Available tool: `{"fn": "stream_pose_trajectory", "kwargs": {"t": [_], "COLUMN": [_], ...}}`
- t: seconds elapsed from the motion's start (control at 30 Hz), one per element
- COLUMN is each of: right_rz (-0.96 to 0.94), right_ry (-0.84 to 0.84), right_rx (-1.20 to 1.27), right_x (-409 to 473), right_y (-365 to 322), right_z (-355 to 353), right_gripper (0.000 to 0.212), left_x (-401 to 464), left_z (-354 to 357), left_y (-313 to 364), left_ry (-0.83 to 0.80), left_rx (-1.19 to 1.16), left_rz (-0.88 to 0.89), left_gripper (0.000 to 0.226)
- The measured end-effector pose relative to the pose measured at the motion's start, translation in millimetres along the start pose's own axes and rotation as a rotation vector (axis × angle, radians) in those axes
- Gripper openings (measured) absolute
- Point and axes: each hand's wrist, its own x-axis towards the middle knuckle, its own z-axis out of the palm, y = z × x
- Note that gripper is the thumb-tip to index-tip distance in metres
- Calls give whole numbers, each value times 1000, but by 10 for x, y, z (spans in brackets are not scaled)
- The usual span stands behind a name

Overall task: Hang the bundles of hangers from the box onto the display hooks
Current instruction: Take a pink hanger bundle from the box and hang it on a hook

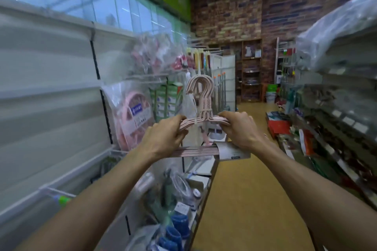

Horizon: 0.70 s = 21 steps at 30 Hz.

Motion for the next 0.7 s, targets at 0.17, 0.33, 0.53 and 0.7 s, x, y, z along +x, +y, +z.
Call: {"fn": "stream_pose_trajectory", "kwargs": {"t": [0.17,0.33,0.53,0.7], "right_rz": [-56,-114,-222,-298], "right_ry": [8,-21,1,21], "right_rx": [56,94,140,212], "right_x": [680,1139,1463,1595], "right_y": [-425,-777,-1431,-1985], "right_z": [-563,-825,-934,-859], "right_gripper": [14,10,18,19], "left_x": [387,512,376,130], "left_z": [-839,-1422,-2060,-2542], "left_y": [-91,-297,-574,-804], "left_ry": [34,21,46,97], "left_rx": [67,129,173,305], "left_rz": [-31,-100,-157,-228], "left_gripper": [38,32,26,28]}}
